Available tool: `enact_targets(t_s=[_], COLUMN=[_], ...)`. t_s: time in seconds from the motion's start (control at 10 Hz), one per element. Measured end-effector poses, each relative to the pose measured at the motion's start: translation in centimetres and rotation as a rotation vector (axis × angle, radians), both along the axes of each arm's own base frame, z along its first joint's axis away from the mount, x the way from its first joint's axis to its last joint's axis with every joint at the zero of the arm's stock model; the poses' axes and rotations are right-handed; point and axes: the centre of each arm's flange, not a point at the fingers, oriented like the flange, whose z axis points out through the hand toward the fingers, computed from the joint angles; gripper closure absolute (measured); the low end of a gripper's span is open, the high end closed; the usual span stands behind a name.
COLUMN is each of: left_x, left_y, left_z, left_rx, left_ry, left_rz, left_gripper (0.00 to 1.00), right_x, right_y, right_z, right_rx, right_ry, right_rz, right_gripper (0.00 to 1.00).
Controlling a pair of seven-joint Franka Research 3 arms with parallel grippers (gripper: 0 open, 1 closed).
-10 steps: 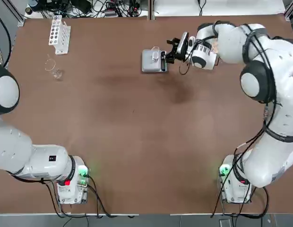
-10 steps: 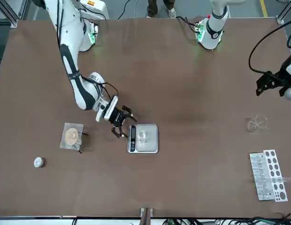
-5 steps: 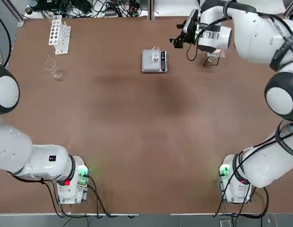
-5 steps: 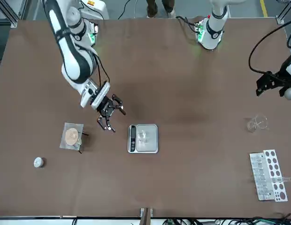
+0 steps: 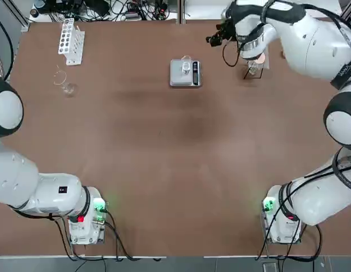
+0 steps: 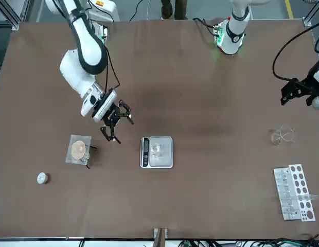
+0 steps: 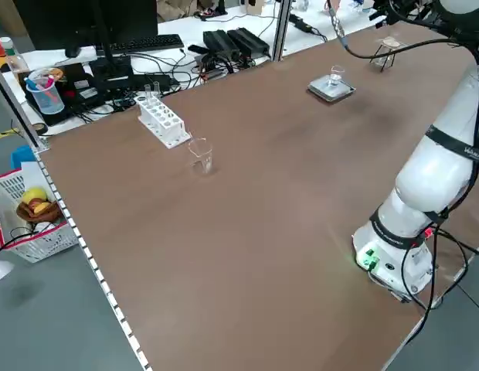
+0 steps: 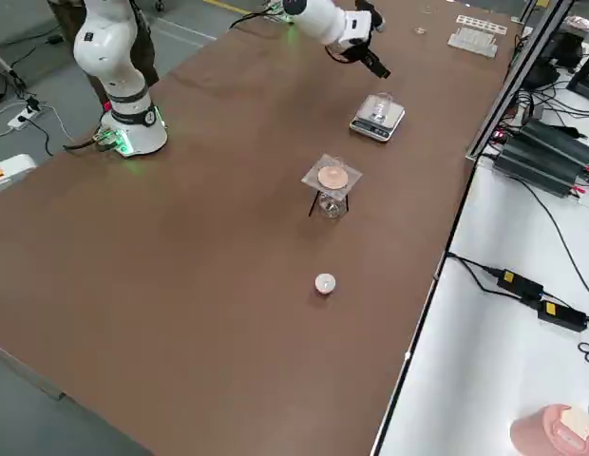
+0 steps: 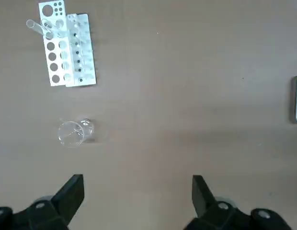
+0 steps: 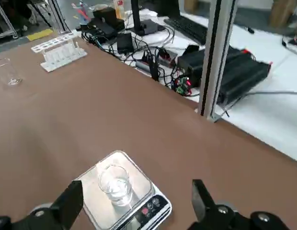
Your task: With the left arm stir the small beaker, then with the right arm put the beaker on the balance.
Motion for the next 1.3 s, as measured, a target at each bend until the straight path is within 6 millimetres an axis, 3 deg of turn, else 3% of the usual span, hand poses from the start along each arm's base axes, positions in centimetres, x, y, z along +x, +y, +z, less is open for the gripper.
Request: enact_targets(t_s=[0.3,0.6,0.8,1.0,1.3], left_x=[0.0,0.0,0.0,0.0,0.0], left_y=[0.0,0.0,-0.1,-0.1,-0.2], left_z=[0.0,0.0,0.0,0.0,0.0], left_rx=[0.000,0.000,0.000,0.000,-0.002], left_ry=[0.000,0.000,0.000,0.000,-0.001], left_rz=[0.000,0.000,-0.001,-0.002,-0.003], left_gripper=[0.00,0.00,0.00,0.00,0.00], right_x=[1.3,2.0,1.6,0.6,-1.4], right_y=[-0.9,-2.5,-3.6,-7.0,-12.8], right_z=[4.3,6.2,9.1,12.7,16.0], right_rx=[-0.011,-0.029,-0.106,-0.180,-0.241], right_ry=[0.169,0.363,0.531,0.634,0.720], right_rz=[-0.122,-0.278,-0.445,-0.589,-0.666], right_gripper=[0.00,0.00,0.00,0.00,0.00])
